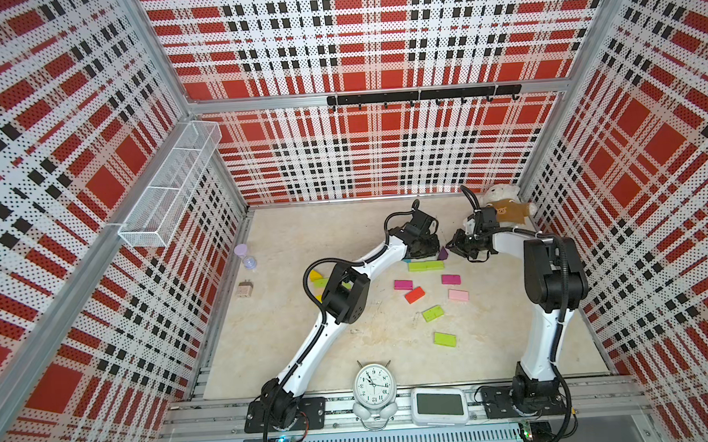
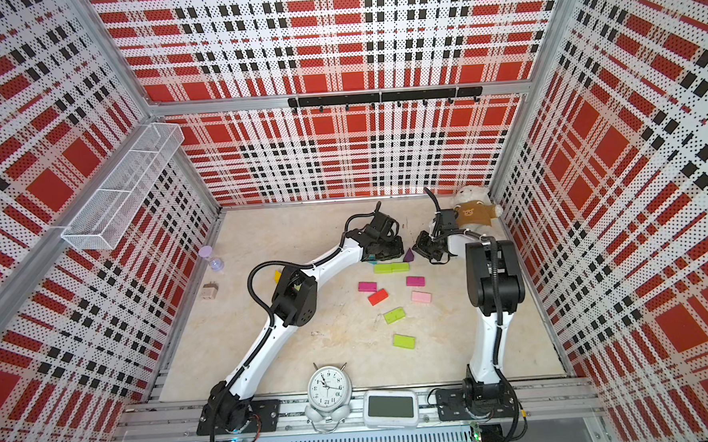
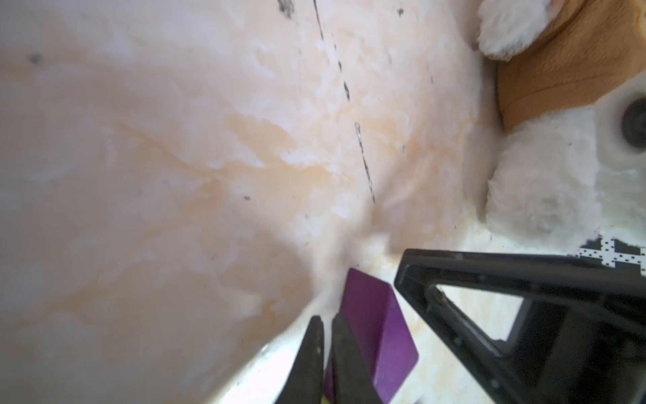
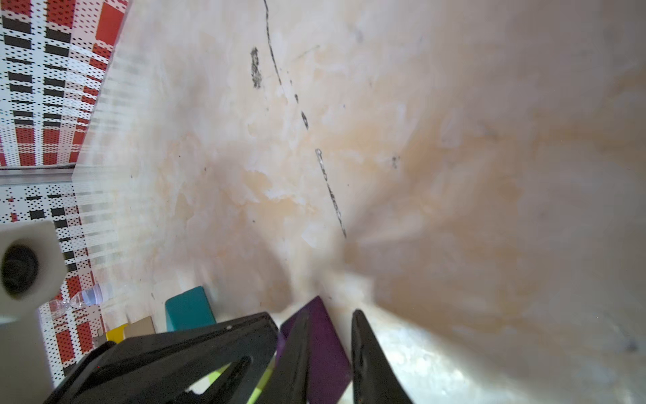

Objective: Assemble a carrot with building blocks
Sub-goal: Assemble the building block at the center of the board, then pick up the building block from the center of the board.

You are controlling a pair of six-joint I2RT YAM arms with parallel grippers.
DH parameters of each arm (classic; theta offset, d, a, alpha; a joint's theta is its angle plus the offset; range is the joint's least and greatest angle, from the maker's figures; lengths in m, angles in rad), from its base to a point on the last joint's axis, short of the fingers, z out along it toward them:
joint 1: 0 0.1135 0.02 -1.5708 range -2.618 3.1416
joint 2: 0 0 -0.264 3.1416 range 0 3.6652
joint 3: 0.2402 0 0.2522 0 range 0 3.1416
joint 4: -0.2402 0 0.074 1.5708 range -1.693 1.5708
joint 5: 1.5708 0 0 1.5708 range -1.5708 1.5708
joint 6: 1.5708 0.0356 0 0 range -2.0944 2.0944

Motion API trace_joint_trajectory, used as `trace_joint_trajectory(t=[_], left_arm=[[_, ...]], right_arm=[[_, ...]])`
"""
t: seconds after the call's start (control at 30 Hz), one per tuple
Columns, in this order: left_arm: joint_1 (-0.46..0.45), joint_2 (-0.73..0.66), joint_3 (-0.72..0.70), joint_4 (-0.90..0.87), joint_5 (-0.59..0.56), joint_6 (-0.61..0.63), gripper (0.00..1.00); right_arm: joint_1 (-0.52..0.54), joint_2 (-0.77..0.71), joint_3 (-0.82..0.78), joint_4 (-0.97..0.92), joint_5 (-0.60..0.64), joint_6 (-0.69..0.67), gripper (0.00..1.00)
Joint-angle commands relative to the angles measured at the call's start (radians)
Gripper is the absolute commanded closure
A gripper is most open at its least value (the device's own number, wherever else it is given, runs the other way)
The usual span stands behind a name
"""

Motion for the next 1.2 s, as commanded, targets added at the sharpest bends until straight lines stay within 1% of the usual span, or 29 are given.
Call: trace_joint_trajectory(t=[0.0,0.13,0.2,0.27,0.37,0.4,0.47,0.57,0.67,0.73,0.87,0.97,1.07,1.17], left_arm=[[0.019,-0.087,0.031,0.024,-0.020,0.009,0.88],[0.039,-0.146,-0.002,0.037,-0.029,0.015,0.86],[0.053,-0.208,-0.074,0.076,-0.040,0.019,0.83],[0.071,-0.285,-0.182,0.136,-0.050,0.016,0.79],[0.105,-0.415,-0.373,0.238,-0.069,0.009,0.72],[0.120,-0.455,-0.435,0.268,-0.075,0.006,0.68],[0.149,-0.516,-0.524,0.299,-0.083,0.008,0.57],[0.194,-0.582,-0.636,0.323,-0.078,0.009,0.46],[0.234,-0.627,-0.745,0.367,-0.046,-0.007,0.46],[0.253,-0.658,-0.823,0.406,-0.027,-0.017,0.48],[0.266,-0.703,-0.934,0.448,-0.009,-0.010,0.51],[0.270,-0.736,-0.998,0.458,-0.001,0.001,0.51],[0.276,-0.801,-1.089,0.496,-0.004,-0.007,0.51],[0.302,-0.897,-1.198,0.533,-0.008,-0.040,0.50]], right_arm=[[-0.007,-0.059,0.038,-0.006,0.017,0.000,0.77],[-0.010,-0.106,0.037,-0.026,0.022,-0.003,0.76],[-0.010,-0.133,0.032,-0.035,0.022,-0.006,0.75],[-0.007,-0.167,0.019,-0.050,0.025,-0.011,0.74],[0.003,-0.224,-0.011,-0.076,0.035,-0.026,0.72],[0.010,-0.244,-0.022,-0.091,0.043,-0.032,0.71],[0.029,-0.277,-0.040,-0.116,0.055,-0.045,0.70],[0.072,-0.321,-0.052,-0.167,0.093,-0.067,0.67],[0.128,-0.351,-0.056,-0.202,0.131,-0.073,0.65],[0.158,-0.363,-0.058,-0.212,0.147,-0.066,0.64],[0.221,-0.368,-0.058,-0.222,0.164,-0.055,0.64],[0.291,-0.356,-0.046,-0.262,0.193,-0.064,0.64],[0.375,-0.340,-0.036,-0.317,0.247,-0.075,0.58],[0.442,-0.327,-0.049,-0.345,0.291,-0.060,0.48]])
